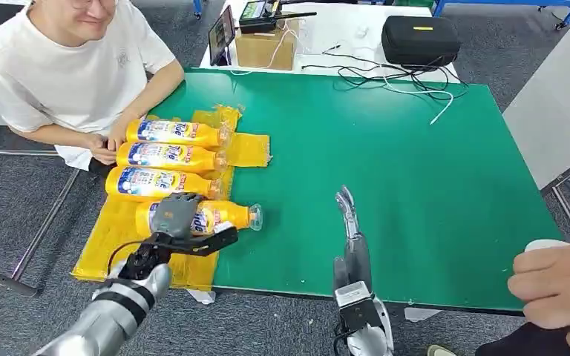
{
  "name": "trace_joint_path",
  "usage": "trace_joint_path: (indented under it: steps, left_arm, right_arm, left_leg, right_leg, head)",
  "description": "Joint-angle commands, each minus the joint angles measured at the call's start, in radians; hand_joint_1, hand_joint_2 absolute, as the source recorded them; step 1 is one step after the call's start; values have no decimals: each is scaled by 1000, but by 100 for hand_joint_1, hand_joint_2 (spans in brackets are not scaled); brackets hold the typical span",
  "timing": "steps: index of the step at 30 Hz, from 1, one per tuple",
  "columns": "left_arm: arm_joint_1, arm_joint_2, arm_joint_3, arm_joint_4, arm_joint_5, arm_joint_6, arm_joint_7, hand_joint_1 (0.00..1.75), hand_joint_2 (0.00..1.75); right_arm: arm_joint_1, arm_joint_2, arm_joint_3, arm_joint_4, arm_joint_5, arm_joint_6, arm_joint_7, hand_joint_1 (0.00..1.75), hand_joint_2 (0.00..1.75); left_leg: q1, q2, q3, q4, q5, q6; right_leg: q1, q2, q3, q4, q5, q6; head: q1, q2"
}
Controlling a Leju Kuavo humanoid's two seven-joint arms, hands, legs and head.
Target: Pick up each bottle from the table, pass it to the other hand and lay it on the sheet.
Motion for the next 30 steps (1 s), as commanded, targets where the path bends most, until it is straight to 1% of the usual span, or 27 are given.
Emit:
trace_joint_path:
  steps: [1,3,4,5,6,7,8,9,10,12,13,14,15,16,17,18,19,20,21,23,26,27,28,30]
  left_arm:
    - [-136,69,-82,251,0,-239,21,175,175]
    - [-137,80,-82,244,13,-260,21,175,175]
    - [-138,82,-83,242,15,-262,21,175,175]
    - [-137,82,-83,242,17,-266,21,175,175]
    - [-138,82,-81,242,24,-273,21,169,175]
    - [-136,82,-77,242,32,-278,21,79,175]
    - [-133,82,-73,241,45,-289,19,16,175]
    - [-129,85,-76,239,61,-305,14,0,175]
    - [-127,88,-78,239,75,-324,1,0,175]
    - [-124,98,-84,234,98,-351,-37,0,175]
    - [-124,99,-86,232,101,-354,-44,0,175]
    - [-124,108,-106,208,121,-369,-79,0,175]
    - [-126,110,-117,193,130,-371,-87,0,175]
    - [-117,112,-133,143,160,-364,-102,0,175]
    - [-90,100,-123,59,227,-336,-137,0,175]
    - [-74,96,-120,11,265,-348,-138,0,175]
    - [-50,99,-127,-63,307,-368,-120,0,175]
    - [-17,105,-130,-146,381,-380,-135,0,175]
    - [-8,111,-138,-170,392,-385,-126,0,175]
    - [39,123,-139,-284,491,-371,-164,0,175]
    - [39,123,-139,-284,491,-371,-164,0,175]
    - [73,129,-128,-360,552,-347,-187,0,175]
    - [84,125,-124,-387,571,-328,-194,0,175]
    - [140,100,-106,-515,623,-244,-239,0,175]
  right_arm:
    - [-38,18,-52,51,-25,21,0,0,0]
    - [-34,18,-52,48,-22,14,0,0,0]
    - [-31,17,-51,45,-23,15,0,0,0]
    - [-30,18,-54,45,-26,14,0,0,0]
    - [-30,18,-57,43,-30,13,0,0,0]
    - [-30,19,-58,43,-29,12,0,0,0]
    - [-30,18,-58,42,-29,12,0,0,0]
    - [-30,19,-60,42,-31,13,0,0,0]
    - [-31,20,-60,43,-31,15,0,0,0]
    - [-30,21,-58,40,-30,12,0,0,0]
    - [-29,21,-57,40,-31,12,0,0,0]
    - [-26,18,-56,37,-29,3,0,0,0]
    - [-22,15,-55,35,-31,2,0,0,0]
    - [-14,12,-55,29,-33,-6,0,0,0]
    - [3,7,-59,13,-34,-14,0,0,0]
    - [10,4,-60,6,-36,-15,0,0,0]
    - [18,1,-60,-3,-37,-15,0,0,0]
    - [24,-4,-59,-12,-39,-20,0,0,0]
    - [25,-5,-59,-13,-40,-21,0,0,0]
    - [29,-10,-57,-22,-45,-30,0,0,0]
    - [29,-10,-57,-22,-45,-30,0,0,0]
    - [28,-14,-53,-22,-47,-37,0,0,0]
    - [30,-16,-52,-23,-47,-40,0,0,0]
    - [37,-20,-40,-25,-41,-42,0,0,0]
  left_leg:
    - [1,5,1,-1,3,-2]
    - [1,6,4,-1,1,-1]
    - [1,8,5,-2,2,-2]
    - [1,7,6,-2,2,-2]
    - [1,9,6,-2,2,-3]
    - [2,11,6,-3,3,-4]
    - [2,11,6,-3,3,-4]
    - [1,9,10,-2,2,-4]
    - [1,9,10,-3,3,-5]
    - [4,12,6,-3,4,-7]
    - [3,13,8,-3,4,-6]
    - [2,13,9,-3,4,-6]
    - [1,8,10,-2,3,-4]
    - [2,8,10,-2,4,-4]
    - [3,9,9,-3,4,-5]
    - [4,9,8,-3,4,-5]
    - [3,7,10,-2,3,-4]
    - [3,6,9,-2,3,-4]
    - [4,7,9,-2,3,-4]
    - [3,7,9,-2,2,-4]
    - [4,6,6,0,2,-4]
    - [3,5,6,-1,2,-4]
    - [3,6,4,-1,2,-4]
    - [3,5,2,0,2,-4]
  right_leg:
    - [2,4,0,0,4,-3]
    - [1,5,4,0,3,-3]
    - [1,8,3,-1,5,-4]
    - [1,7,4,0,5,-4]
    - [2,8,3,-1,6,-5]
    - [2,10,3,-2,7,-6]
    - [2,10,2,-1,7,-6]
    - [2,8,5,0,5,-5]
    - [2,7,5,-1,5,-6]
    - [5,10,1,-2,7,-8]
    - [4,11,3,-1,7,-7]
    - [4,11,3,-1,7,-7]
    - [2,7,6,1,5,-5]
    - [3,7,5,0,5,-6]
    - [4,7,4,-1,6,-6]
    - [4,7,4,-1,6,-6]
    - [3,5,6,0,4,-5]
    - [4,5,6,0,4,-5]
    - [4,5,5,-1,4,-5]
    - [3,5,5,0,4,-5]
    - [4,5,4,1,3,-5]
    - [3,5,3,1,3,-4]
    - [3,5,2,0,3,-5]
    - [3,4,0,1,3,-5]
  head:
    - [0,0]
    - [0,0]
    - [0,0]
    - [0,0]
    - [0,0]
    - [0,0]
    - [0,0]
    - [0,0]
    - [0,0]
    - [0,0]
    - [0,0]
    - [0,0]
    - [0,0]
    - [0,0]
    - [0,0]
    - [0,0]
    - [0,0]
    - [0,0]
    - [0,0]
    - [0,0]
    - [0,0]
    - [0,0]
    - [0,0]
    - [1,0]
